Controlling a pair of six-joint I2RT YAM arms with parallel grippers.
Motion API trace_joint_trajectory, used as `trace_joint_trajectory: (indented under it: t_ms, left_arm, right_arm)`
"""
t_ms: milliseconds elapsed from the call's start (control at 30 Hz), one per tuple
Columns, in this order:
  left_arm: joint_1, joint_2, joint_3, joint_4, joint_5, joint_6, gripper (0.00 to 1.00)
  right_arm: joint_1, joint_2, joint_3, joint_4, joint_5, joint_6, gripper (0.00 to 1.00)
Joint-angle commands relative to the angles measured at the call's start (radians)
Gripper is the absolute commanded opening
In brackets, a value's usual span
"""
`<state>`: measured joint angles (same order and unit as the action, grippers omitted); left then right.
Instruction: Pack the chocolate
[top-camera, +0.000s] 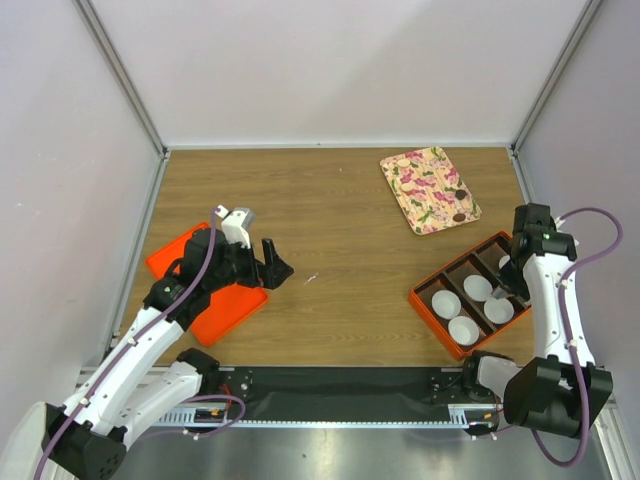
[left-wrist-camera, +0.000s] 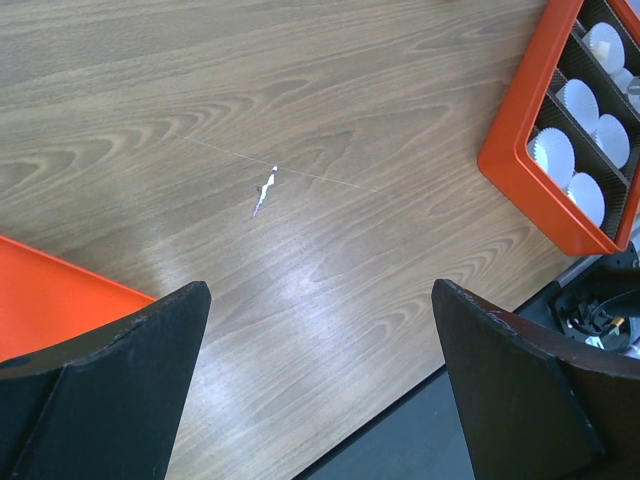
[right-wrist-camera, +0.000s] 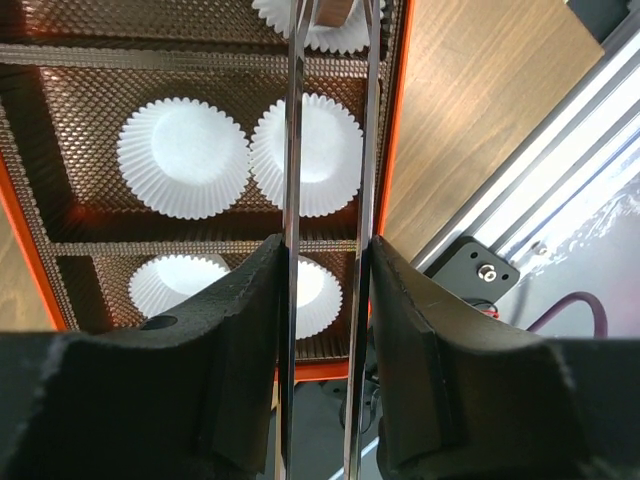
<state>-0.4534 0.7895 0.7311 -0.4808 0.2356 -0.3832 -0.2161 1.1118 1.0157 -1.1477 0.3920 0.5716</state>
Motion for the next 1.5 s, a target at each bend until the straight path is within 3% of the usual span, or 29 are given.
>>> trace_joint_trajectory:
  t_ms: [0,200,367,567,933,1467]
  left_arm:
    - [-0.002,-0.019,0.002,0.013,-0.018,0.015,1.0]
    - [-0.002,-0.035,0.002,0.011,-0.027,0.014,1.0]
    - [-0.002,-0.059,0.002,0.001,-0.045,0.012,1.0]
    - [-0.002,-0.081,0.001,-0.008,-0.064,0.01,1.0]
    - [-0.002,-0.064,0.01,-0.013,-0.084,0.018,1.0]
    - [-0.002,-0.036,0.03,-0.025,-0.127,0.021,1.0]
  right_arm:
    - [0.009,-0.012,0.084,0.003,0.021,-0.03,0.43]
    - [0.064,0.008,0.282,0.009,-0.04,-0.065,0.43]
    - [0.121,0.066,0.285,0.235,-0.22,-0.136,0.43]
    - [0.19,0.265,0.313,0.42,-0.297,-0.203,0.44]
    - [0.208,0.621,0.506,0.487,-0.263,-0.288,0.45]
    - [0.245,0.761,0.541,0.51,-0.205,-0.288,0.49]
